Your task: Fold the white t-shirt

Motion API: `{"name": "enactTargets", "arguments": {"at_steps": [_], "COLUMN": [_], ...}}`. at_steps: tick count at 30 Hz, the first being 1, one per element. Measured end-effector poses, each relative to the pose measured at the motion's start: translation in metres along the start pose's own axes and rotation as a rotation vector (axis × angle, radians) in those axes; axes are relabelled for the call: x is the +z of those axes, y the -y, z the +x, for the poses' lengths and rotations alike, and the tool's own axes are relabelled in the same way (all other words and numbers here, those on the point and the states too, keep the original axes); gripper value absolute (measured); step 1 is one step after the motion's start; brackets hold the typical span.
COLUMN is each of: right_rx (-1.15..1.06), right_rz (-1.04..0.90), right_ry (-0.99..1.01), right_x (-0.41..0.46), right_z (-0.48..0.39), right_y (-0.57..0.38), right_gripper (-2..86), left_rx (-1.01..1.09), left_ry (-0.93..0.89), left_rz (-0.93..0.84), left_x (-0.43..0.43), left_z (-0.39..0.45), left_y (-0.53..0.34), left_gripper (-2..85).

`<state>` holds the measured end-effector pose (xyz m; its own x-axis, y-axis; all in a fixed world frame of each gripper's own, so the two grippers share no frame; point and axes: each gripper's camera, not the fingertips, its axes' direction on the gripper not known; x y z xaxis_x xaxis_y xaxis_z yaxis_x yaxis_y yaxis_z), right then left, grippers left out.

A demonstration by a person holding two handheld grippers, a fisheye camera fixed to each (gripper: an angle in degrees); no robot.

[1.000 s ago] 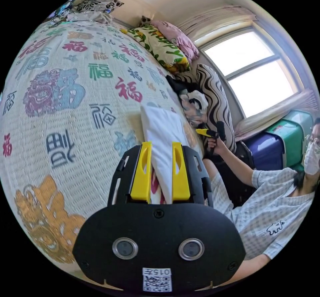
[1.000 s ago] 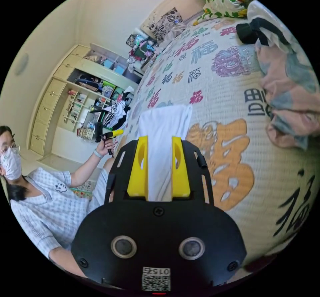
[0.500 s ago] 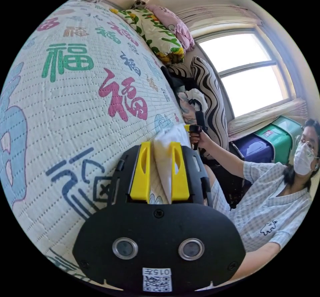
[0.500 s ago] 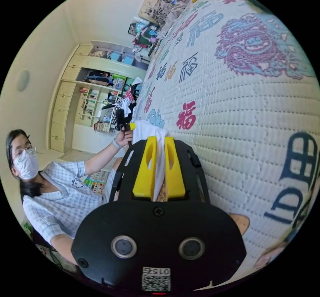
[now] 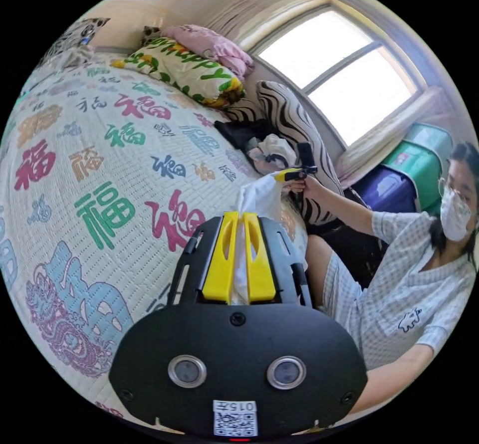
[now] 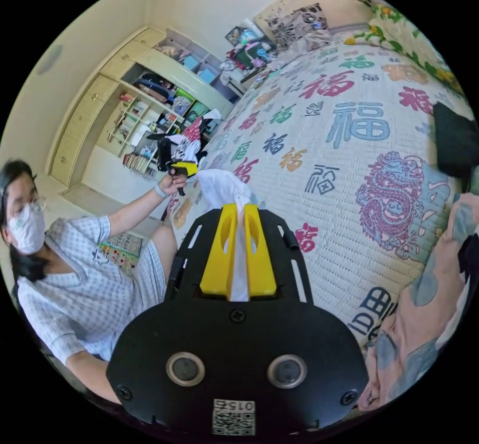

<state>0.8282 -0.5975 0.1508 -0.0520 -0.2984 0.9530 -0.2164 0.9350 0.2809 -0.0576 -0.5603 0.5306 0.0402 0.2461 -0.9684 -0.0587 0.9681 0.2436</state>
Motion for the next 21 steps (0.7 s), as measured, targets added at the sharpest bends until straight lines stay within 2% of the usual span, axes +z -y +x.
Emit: {"name": "enactTargets", "arguments": {"at_steps": [5, 7, 9, 11, 16, 19, 21], "right_rx": [-0.169, -0.126, -0.042, 0.012, -0.034, -0.027, -0.011], "right_rz": [-0.062, -0.046, 0.021, 0.087, 0.034, 0.025, 0.023], "right_ry": [-0.058, -0.075, -0.022, 0.01, -0.021, -0.025, -0.019], "right_x": [0.007, 0.009, 0.005, 0.002, 0.009, 0.011, 0.013], "right_z": [-0.062, -0.059, -0.045, -0.034, -0.04, -0.036, -0.031], "right_y": [-0.058, -0.067, -0.068, -0.065, -0.052, -0.05, -0.05], "right_gripper": [1.1, 1.1, 1.1, 1.1, 1.2, 1.2, 1.2], "left_rx": [0.092, -0.006, -0.108, -0.157, -0.307, -0.389, -0.408], "left_ry": [0.044, 0.117, 0.066, 0.025, -0.01, -0.079, -0.134], "left_rz": [0.011, 0.03, 0.062, 0.078, 0.09, -0.012, 0.022], "left_x": [-0.012, -0.005, 0.002, 0.012, 0.052, 0.088, 0.092], "left_z": [0.045, 0.036, 0.018, 0.004, -0.048, -0.077, -0.086], "left_y": [-0.051, -0.067, -0.067, -0.058, -0.013, -0.001, 0.0], "left_gripper": [0.0, 3.8, 9.5, 11.5, 16.9, 16.2, 12.2]}}
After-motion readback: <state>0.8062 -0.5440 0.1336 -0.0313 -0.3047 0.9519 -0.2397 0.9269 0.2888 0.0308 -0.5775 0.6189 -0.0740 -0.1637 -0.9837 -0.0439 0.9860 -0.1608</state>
